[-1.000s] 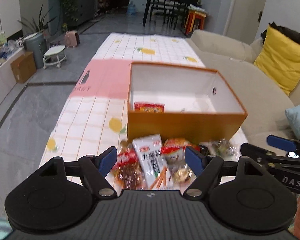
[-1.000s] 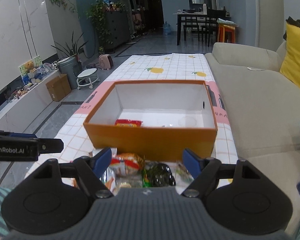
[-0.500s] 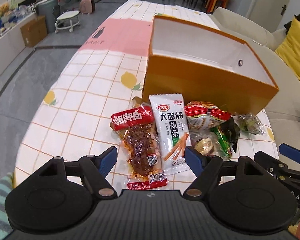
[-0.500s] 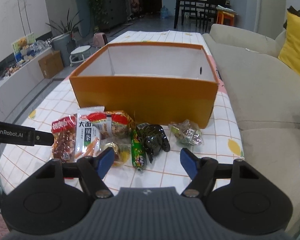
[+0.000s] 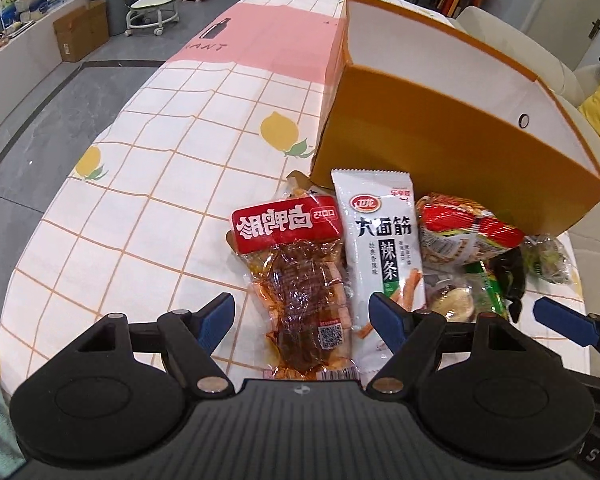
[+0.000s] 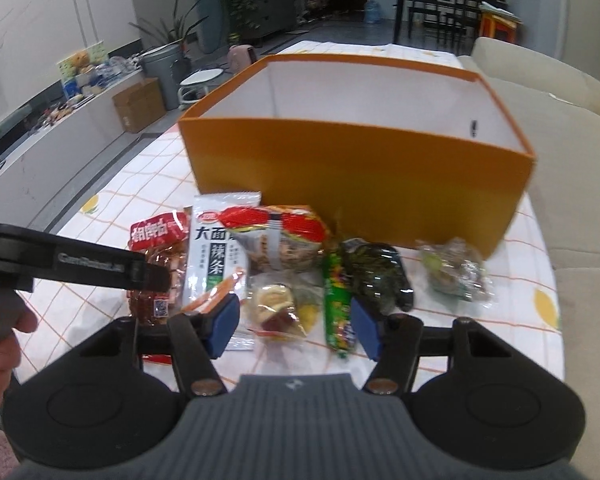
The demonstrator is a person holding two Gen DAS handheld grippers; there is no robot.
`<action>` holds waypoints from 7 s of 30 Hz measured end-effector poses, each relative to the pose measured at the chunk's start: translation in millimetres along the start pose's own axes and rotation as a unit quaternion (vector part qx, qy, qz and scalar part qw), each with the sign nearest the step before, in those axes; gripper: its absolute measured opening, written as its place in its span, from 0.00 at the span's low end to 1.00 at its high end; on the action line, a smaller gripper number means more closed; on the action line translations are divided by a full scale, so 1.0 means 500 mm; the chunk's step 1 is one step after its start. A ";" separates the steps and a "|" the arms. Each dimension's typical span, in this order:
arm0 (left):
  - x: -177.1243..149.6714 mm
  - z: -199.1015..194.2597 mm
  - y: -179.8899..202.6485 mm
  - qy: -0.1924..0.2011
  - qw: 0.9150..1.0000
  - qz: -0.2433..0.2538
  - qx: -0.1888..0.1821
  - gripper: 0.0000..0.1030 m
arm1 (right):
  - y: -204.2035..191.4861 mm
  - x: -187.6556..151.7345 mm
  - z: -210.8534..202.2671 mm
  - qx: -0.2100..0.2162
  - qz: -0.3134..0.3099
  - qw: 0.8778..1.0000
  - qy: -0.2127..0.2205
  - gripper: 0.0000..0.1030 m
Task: Organize snacks
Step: 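Grasp the red braised-meat pack with the left gripper while the right grasps the wrapped bun, then lower the meat pack and bun into the box and open both grippers, then withdraw both grippers from the box toward the remaining snacks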
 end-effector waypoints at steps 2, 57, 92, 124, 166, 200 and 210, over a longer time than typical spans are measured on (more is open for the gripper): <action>0.000 0.010 -0.003 -0.003 1.000 -0.004 -0.002 0.87 | -0.010 -0.001 0.013 0.004 -0.005 1.000 -0.005 0.53; 0.003 -0.089 0.053 0.029 0.998 0.031 -0.043 0.59 | -0.004 -0.006 -0.028 0.023 0.011 1.000 -0.011 0.42; 0.314 -0.132 0.311 0.071 0.982 0.118 -0.127 0.59 | 0.183 0.307 -0.129 -0.047 0.024 0.993 0.103 0.42; 0.315 0.237 0.276 -0.128 0.981 0.125 -0.073 0.59 | 0.201 0.255 0.245 -0.027 -0.005 0.986 -0.163 0.42; 0.313 0.140 0.271 -0.056 0.986 0.152 -0.052 0.74 | 0.192 0.282 0.179 -0.047 0.003 0.992 -0.120 0.66; 0.104 -0.139 0.161 0.104 0.985 0.126 -0.050 0.78 | 0.118 0.140 -0.143 -0.096 0.026 0.992 0.079 0.87; 0.053 -0.134 0.120 0.107 0.987 0.108 -0.042 0.77 | 0.131 0.059 -0.147 -0.126 0.048 0.987 0.084 0.87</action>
Point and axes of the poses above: each gripper's, at about its wrist camera, not at the fingertips, and z roughly the way its jaws point, y to its right, x to its top, the point moved 8 cm from there along z, roughly the way its jaws point, and after that the axes turned 10 degrees about -x, right-handed, at the moved point
